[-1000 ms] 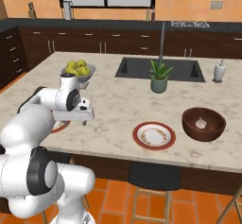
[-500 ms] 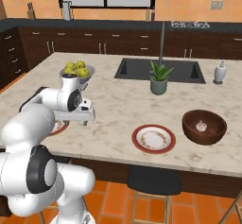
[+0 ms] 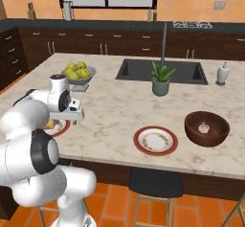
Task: Pick the chicken drumstick and garlic from their plates and place them in the bowl. Then put the bowl in the fridge.
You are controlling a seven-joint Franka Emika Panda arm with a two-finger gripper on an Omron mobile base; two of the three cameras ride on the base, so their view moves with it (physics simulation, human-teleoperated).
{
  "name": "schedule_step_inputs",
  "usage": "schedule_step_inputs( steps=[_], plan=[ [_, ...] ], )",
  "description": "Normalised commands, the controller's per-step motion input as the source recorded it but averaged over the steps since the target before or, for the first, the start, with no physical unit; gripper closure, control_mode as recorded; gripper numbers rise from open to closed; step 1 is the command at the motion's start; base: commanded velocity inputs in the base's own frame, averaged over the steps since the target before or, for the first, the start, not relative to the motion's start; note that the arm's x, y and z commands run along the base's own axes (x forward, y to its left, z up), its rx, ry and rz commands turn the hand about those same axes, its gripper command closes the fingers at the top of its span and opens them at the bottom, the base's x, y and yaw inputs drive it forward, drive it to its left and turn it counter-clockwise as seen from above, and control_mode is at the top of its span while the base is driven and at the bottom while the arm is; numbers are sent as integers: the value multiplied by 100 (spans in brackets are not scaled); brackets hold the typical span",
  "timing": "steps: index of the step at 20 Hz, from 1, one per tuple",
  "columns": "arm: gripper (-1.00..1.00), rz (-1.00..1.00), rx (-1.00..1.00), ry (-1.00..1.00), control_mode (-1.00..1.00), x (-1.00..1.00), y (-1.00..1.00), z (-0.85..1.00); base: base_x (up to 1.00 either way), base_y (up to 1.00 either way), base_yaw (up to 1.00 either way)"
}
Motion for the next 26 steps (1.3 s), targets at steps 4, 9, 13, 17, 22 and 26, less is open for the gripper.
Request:
schedule_step_inputs(
  steps=[4,9,13,17,22,26],
  plan=[
    [-100,-17,-1,0,-100,68,100,-25,0,0,0],
    [-100,-20,-2,0,-100,88,73,-46,0,0,0],
    [-100,-15,0,0,-100,60,73,-27,0,0,0],
    [-100,-13,-1,0,-100,52,63,-28,0,0,0],
    [-100,-8,-4,1,-100,14,3,-33,0,0,0],
    [-100,-6,-3,0,-100,-27,0,-15,0,0,0]
  ],
)
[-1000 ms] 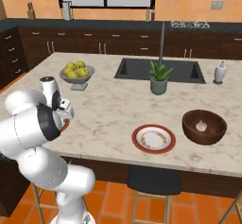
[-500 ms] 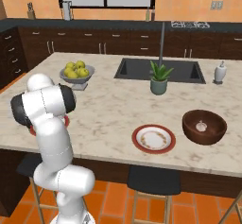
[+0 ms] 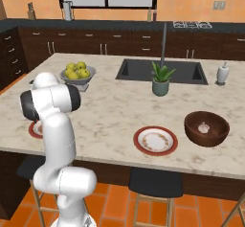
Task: Pick the chicken drumstick and garlic from their plates and place them in the bowl. Then put the bowl in the fridge.
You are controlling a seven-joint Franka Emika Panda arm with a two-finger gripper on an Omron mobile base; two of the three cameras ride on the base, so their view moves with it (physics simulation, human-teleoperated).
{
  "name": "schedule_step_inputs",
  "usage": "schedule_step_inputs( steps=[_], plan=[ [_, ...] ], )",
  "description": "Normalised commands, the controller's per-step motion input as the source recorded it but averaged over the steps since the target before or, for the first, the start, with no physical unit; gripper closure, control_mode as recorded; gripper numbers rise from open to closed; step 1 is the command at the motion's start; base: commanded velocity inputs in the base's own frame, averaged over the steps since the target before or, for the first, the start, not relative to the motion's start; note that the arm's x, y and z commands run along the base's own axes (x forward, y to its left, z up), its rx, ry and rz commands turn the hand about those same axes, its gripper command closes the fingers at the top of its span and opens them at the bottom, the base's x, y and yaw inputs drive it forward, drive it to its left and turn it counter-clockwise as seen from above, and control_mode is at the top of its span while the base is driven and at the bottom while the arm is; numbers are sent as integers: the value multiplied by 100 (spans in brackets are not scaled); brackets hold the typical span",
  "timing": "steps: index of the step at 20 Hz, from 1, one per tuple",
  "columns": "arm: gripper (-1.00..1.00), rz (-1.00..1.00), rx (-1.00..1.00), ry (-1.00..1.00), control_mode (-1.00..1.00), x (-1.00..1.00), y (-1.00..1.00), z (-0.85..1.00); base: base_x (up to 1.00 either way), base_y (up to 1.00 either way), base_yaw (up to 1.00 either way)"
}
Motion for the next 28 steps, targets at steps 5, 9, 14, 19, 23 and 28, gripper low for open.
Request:
schedule_step_inputs(
  steps=[5,9,14,19,23,28],
  plan=[
    [-100,-1,0,0,-100,-49,0,-25,0,0,0],
    [100,0,0,0,-100,-18,-1,-51,0,0,0],
    [100,0,0,0,-100,-9,-39,23,0,0,0],
    [100,3,1,-1,-100,-44,-96,78,0,0,0],
    [100,4,0,-3,-100,-51,-100,57,0,0,0],
    [100,0,-1,0,-100,-25,-100,52,0,0,0]
  ],
)
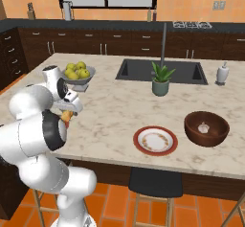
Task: Pick the chicken drumstick and garlic from their plates and place them in the bowl. Then put the bowl in the fridge.
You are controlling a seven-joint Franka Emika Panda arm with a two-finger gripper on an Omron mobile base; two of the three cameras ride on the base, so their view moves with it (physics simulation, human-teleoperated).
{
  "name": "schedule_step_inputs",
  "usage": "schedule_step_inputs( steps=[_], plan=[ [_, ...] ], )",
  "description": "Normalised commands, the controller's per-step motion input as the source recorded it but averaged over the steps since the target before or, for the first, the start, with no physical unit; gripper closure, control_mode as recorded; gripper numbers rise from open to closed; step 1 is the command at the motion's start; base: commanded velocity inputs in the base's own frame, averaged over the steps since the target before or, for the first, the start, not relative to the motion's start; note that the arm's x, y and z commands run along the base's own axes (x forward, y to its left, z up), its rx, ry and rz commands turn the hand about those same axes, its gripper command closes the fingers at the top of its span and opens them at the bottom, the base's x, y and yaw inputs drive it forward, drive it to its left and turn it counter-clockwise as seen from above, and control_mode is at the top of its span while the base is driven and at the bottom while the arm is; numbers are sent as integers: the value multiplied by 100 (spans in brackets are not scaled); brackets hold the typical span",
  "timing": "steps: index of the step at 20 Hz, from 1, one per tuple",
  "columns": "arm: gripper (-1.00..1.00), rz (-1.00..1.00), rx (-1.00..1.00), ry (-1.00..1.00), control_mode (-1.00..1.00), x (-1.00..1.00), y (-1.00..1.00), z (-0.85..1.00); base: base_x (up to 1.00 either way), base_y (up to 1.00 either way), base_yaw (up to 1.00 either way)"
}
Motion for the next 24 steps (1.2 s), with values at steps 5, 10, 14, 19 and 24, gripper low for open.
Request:
schedule_step_inputs(
  steps=[5,10,14,19,24],
  plan=[
    [100,-1,-2,-5,-100,-34,-100,49,0,0,0],
    [100,-1,0,-6,-100,-21,-100,50,0,0,0],
    [100,0,-1,-1,-100,-9,-100,31,0,0,0],
    [100,-1,2,0,-100,0,-100,32,0,0,0],
    [100,-5,3,-2,-100,-1,-100,36,0,0,0]
  ],
)
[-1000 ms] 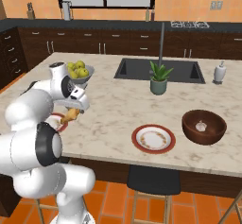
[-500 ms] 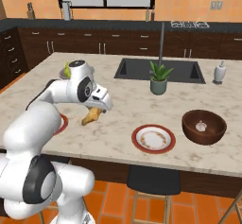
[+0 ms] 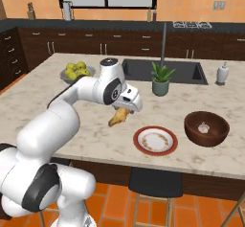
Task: Pick the chicken drumstick and garlic from their plates and place them in the bowl. Then put the bowl in the fridge.
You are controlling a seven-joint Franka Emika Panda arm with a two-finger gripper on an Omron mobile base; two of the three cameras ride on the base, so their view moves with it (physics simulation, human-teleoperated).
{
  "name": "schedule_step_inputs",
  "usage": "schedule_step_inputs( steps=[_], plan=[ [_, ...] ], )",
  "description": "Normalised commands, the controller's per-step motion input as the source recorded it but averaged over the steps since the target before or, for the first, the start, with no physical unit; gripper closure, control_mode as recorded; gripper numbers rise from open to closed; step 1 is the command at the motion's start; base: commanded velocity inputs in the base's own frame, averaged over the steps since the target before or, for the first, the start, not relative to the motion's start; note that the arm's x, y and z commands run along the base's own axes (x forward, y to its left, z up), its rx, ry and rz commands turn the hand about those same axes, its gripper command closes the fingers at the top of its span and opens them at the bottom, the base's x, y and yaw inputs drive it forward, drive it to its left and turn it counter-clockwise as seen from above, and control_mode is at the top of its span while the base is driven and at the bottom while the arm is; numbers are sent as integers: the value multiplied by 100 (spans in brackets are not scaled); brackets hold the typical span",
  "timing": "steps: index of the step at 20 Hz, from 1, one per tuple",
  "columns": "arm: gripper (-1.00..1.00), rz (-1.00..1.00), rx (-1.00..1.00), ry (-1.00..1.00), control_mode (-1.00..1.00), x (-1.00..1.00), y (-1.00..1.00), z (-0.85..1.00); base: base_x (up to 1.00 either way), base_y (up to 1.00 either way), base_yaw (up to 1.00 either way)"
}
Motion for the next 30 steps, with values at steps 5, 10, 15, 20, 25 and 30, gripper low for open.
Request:
schedule_step_inputs(
  steps=[5,10,15,20,25,30],
  plan=[
    [100,-13,0,-3,-100,-1,-100,9,0,0,0],
    [100,-16,2,-5,-100,2,-100,4,0,0,0],
    [100,-16,4,-6,-100,6,-100,0,0,0,0],
    [100,-7,1,-8,-100,40,-100,0,0,0,0],
    [100,-9,7,0,-100,54,-88,-12,0,0,0],
    [100,-5,10,0,-100,20,-64,-25,0,0,0]
  ],
)
